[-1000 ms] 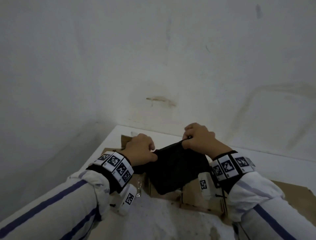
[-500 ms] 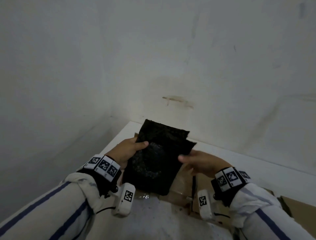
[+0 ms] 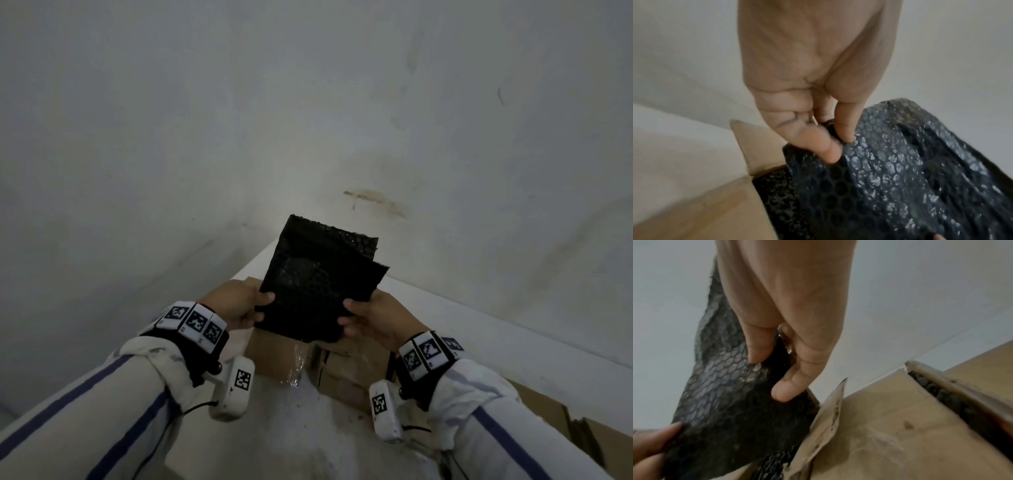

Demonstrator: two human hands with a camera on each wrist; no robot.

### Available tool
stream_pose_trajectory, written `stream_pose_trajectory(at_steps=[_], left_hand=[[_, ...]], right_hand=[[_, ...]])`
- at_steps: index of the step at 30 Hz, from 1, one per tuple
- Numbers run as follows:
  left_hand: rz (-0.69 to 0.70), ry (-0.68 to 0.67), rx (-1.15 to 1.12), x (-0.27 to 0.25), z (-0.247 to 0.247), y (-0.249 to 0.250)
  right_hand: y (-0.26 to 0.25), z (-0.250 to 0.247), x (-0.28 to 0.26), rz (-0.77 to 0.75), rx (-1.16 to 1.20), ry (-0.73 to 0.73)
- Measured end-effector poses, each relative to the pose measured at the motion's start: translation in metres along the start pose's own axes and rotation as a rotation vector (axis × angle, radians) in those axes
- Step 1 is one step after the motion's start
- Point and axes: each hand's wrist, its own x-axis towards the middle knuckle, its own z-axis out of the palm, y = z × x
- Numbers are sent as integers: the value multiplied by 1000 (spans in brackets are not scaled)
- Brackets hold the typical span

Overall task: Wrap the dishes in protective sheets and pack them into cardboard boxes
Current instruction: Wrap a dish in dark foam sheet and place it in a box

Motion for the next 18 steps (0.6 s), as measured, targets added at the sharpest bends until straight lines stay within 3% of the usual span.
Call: stream_pose_trajectory(at_steps=[2,4,9,12,15,18], left_hand=[[43,27,-286,3,3,-1],[71,45,-424,7,4,-2],[55,165,-396,12,3,-12],[37,156,-26,13,1,-20],[237,171,549,12,-5,-20],[427,181,889,27,-11,-28]], right_hand=[[0,7,2,-53,-1,40],[0,13,4,-83,1,83],[13,32,14,-15,-84,144],[23,45,18,63,-326,189],[27,56,27,44,-664,214],[25,66,34,-6,-1159,239]])
